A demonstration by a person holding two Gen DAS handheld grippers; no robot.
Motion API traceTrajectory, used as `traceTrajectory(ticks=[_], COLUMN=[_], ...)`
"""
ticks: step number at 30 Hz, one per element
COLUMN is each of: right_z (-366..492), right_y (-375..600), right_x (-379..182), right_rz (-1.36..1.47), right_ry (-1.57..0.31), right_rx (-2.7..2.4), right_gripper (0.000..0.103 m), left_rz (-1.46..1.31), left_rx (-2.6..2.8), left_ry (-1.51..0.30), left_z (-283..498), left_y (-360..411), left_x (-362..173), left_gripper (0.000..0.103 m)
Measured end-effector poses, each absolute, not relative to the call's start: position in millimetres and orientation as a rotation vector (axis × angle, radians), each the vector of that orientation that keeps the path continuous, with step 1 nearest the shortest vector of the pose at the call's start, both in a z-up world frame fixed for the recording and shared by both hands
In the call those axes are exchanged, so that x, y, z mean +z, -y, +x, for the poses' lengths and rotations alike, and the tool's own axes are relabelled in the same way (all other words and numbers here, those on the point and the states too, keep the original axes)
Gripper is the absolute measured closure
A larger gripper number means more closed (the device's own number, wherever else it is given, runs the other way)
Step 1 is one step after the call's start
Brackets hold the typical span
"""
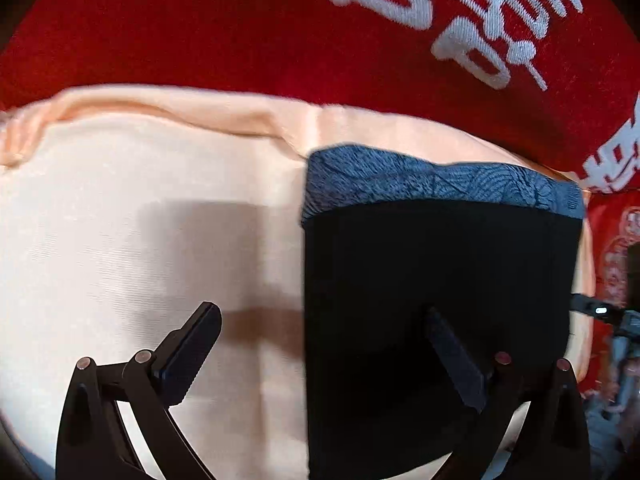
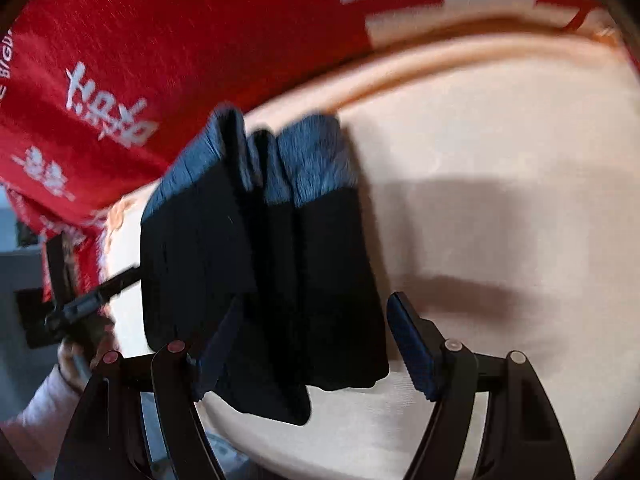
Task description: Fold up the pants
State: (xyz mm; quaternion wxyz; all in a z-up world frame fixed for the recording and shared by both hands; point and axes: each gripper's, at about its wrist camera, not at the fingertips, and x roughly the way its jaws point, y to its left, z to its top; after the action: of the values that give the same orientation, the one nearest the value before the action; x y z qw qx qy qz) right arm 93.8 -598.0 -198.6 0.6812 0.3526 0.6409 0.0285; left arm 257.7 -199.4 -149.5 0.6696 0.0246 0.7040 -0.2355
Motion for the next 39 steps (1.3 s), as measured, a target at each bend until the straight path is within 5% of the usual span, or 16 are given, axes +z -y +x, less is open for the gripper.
traceTrajectory(ticks=[24, 26, 34, 39], right_z=[116.7, 117.6, 110.4, 104.3], right_y=[610.2, 611.1, 610.0, 605.3], right_x=[-234.2, -234.1, -218.4, -202.4], right_rz=[0.992, 0.984, 1.056, 1.088], right_ry=[-1.369, -1.385, -1.348, -1.31], right_rx=[0.296, 0.285, 0.305, 0.32], right_gripper=[0.022, 0.024, 0.061, 0.064], left_rz=[-0.077, -0.071, -0.018, -0.071], left_rx=[-0.648, -0.649, -0.669, -0.676], left_ry=[-1.606, -1.588, -1.502, -1.505], left_z=[254.3, 252.0, 235.4, 232.4], left_y=[222.2, 223.0, 228.1, 214.0], left_x=[-168.4, -164.1, -129.9, -115.6], left_gripper=[0.0, 0.006, 0.04, 0.048])
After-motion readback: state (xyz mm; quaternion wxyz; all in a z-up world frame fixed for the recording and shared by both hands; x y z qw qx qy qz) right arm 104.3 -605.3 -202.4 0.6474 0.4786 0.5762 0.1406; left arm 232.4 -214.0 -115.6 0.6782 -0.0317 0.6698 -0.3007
